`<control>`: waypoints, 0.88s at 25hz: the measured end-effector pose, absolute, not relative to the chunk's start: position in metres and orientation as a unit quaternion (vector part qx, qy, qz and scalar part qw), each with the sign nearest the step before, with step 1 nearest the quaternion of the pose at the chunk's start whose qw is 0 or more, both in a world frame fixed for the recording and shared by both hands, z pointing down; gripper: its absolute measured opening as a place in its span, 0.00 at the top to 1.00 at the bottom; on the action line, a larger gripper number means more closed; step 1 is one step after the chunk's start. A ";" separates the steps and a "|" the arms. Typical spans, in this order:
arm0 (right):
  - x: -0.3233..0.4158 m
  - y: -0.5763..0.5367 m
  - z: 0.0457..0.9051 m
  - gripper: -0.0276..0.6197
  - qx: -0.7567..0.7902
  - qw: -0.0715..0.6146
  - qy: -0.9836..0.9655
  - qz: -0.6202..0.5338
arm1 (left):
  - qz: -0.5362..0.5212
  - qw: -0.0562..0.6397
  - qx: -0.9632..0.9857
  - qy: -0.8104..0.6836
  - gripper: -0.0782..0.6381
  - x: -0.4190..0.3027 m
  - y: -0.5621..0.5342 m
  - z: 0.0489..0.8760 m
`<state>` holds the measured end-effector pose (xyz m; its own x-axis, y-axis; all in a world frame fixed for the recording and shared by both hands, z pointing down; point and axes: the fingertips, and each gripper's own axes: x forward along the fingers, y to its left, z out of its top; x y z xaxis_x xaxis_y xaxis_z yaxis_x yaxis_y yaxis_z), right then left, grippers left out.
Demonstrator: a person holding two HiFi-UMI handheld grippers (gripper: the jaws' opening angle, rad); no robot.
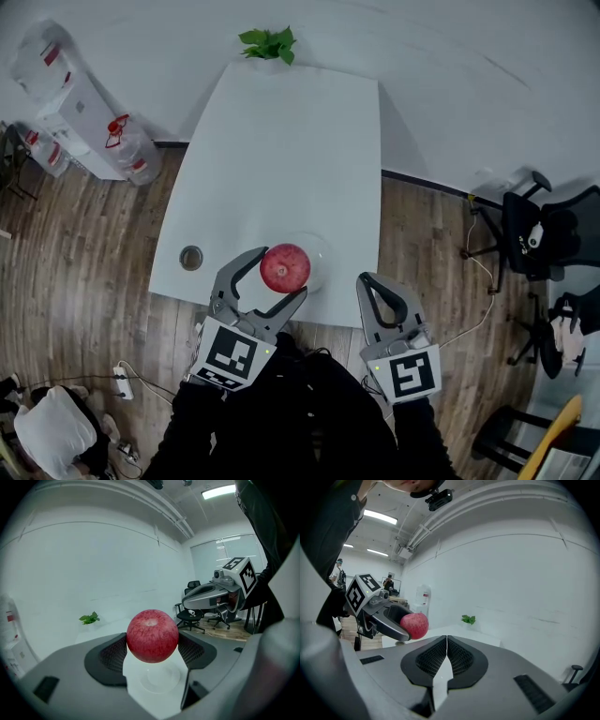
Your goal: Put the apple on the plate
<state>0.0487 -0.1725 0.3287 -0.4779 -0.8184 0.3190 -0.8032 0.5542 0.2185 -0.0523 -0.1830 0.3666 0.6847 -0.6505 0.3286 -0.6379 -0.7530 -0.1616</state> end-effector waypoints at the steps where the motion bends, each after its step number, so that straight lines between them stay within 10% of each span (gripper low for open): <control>1: 0.047 -0.174 0.330 0.89 0.474 0.197 -0.858 -0.018 | -0.186 0.015 -0.919 0.348 0.40 -0.054 -0.186 0.369; 22: 0.036 -0.186 0.345 0.89 0.519 0.207 -0.829 0.001 | -0.187 0.010 -0.943 0.274 0.40 -0.043 -0.215 0.404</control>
<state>0.0363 -0.1855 0.3446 -0.3751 -0.8605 0.3448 -0.8613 0.4611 0.2135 -0.0432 -0.2148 0.4040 0.7797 -0.5205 0.3479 -0.5134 -0.8496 -0.1205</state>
